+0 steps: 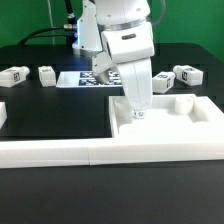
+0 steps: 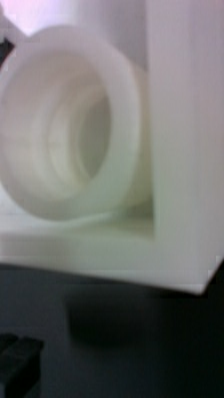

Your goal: Assemble square table

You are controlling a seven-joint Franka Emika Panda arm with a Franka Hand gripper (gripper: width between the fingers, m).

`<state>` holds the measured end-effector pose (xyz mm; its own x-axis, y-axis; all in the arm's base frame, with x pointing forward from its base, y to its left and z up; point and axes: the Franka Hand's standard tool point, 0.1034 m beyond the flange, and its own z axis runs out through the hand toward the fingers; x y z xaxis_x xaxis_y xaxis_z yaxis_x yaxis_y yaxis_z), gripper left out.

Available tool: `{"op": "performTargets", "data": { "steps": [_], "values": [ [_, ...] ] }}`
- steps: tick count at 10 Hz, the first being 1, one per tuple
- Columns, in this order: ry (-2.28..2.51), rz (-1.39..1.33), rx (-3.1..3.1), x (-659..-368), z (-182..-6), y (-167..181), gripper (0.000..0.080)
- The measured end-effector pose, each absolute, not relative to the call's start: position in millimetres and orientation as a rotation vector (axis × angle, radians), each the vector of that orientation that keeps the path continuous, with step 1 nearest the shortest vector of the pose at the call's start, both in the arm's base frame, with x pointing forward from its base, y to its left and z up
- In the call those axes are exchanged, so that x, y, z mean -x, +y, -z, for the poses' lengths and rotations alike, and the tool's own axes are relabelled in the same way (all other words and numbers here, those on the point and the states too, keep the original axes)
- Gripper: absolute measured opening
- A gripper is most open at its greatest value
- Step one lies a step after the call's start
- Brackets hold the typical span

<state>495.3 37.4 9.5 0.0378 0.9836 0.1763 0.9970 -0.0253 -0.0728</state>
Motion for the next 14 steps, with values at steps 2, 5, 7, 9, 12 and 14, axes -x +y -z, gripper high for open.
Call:
{"op": "performTargets", "data": {
  "steps": [2,5,7,9,12,14],
  "values": [
    [-1.905,0.067,2.285,-487.5,-38.9,50.7,0.0649],
    [-1.559,0.018,2.541,-480.5,-66.8,89.7,0.0649],
    [-1.367,0.006,2.649,-479.6,-71.0,107.9,0.0649],
    [-1.170,-0.010,2.735,-479.6,-69.8,105.1,0.0649],
    [-0.699,-0.063,2.895,-466.9,-71.0,129.9,0.0649],
    [-0.445,-0.098,2.950,-451.3,-75.0,170.1,0.0649]
  ]
}}
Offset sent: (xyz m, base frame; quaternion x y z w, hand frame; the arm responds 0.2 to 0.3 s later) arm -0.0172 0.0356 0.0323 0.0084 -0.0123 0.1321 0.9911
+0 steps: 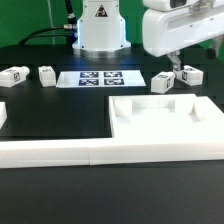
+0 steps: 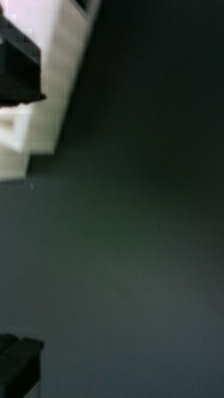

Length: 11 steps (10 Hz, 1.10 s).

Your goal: Assemble square table

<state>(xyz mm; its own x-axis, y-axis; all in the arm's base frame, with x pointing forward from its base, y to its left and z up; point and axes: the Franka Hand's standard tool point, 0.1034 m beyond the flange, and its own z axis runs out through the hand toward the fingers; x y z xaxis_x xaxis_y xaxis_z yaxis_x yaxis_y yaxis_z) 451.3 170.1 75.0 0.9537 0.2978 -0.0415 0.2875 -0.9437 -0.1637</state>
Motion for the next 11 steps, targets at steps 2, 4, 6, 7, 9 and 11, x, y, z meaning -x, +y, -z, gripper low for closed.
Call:
{"op": "performTargets", "data": {
  "steps": [2,4,6,7,9,11],
  "values": [
    [-0.259,-0.109,2.970,-437.8,-67.1,197.7,0.0649],
    [-0.226,-0.113,2.967,-438.7,-68.0,197.1,0.0649],
    [-0.211,-0.148,2.974,-432.8,-66.6,199.5,0.0649],
    [-0.244,-0.198,2.992,-416.4,-62.3,209.4,0.0649],
    [-0.352,-0.386,3.008,-385.0,-55.7,202.6,0.0649],
    [-0.356,-0.600,2.989,-374.6,-52.7,191.2,0.0649]
  ]
}}
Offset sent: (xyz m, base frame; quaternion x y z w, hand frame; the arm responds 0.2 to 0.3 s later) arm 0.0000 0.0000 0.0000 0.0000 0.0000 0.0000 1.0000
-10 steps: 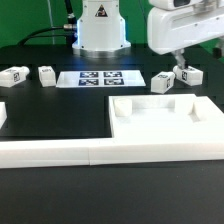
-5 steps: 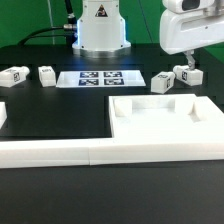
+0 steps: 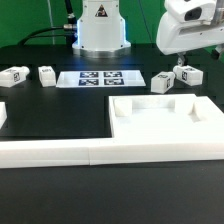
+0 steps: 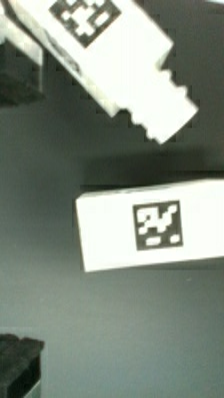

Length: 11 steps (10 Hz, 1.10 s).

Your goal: Assemble square table

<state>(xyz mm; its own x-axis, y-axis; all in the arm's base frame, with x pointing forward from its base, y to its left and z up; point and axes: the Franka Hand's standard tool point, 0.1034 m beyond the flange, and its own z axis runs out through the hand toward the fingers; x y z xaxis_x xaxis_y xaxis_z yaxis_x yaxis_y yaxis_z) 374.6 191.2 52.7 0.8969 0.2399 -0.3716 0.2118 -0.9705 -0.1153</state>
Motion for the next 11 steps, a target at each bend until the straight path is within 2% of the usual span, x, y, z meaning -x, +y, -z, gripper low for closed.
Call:
{"op": "performTargets", "data": {
  "steps": [3,6,7,11],
  "values": [
    [-0.370,-0.919,2.916,-369.9,-52.9,195.5,0.0649],
    [-0.529,-1.169,2.824,-362.8,-34.5,201.4,0.0649],
    [-0.522,-1.235,2.801,-362.0,-34.0,199.5,0.0649],
    [-0.532,-1.261,2.789,-356.5,-27.0,203.0,0.0649]
  ]
}}
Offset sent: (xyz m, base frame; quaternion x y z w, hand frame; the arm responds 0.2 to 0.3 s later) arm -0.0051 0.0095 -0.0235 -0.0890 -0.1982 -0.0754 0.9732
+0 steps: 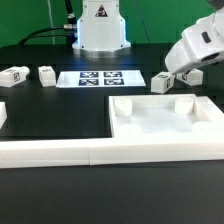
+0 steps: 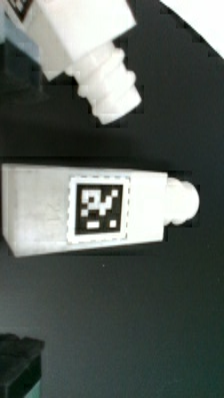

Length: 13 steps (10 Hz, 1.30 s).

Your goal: Assemble square table

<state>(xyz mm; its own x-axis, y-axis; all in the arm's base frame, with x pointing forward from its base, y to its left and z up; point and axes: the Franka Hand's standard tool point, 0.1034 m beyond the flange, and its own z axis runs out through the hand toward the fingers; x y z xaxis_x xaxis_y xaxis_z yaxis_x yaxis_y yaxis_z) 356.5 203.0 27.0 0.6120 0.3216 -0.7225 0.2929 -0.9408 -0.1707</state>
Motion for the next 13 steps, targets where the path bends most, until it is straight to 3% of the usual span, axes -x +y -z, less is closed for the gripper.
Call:
{"op": "performTargets", "data": {
  "steps": [7,8,9,10,11,13],
  "values": [
    [-0.588,-1.233,2.760,-349.9,-11.1,203.8,0.0649],
    [-0.589,-1.233,2.760,-349.9,-11.1,203.8,0.0555],
    [-0.589,-1.233,2.760,-349.9,-11.1,203.8,0.0555],
    [-0.589,-1.234,2.760,-349.8,-11.5,203.7,0.0353],
    [-0.590,-1.235,2.761,-350.2,-12.5,203.6,0.0295],
    [-0.590,-1.234,2.761,-350.3,-12.7,203.6,0.0295]
  ]
}}
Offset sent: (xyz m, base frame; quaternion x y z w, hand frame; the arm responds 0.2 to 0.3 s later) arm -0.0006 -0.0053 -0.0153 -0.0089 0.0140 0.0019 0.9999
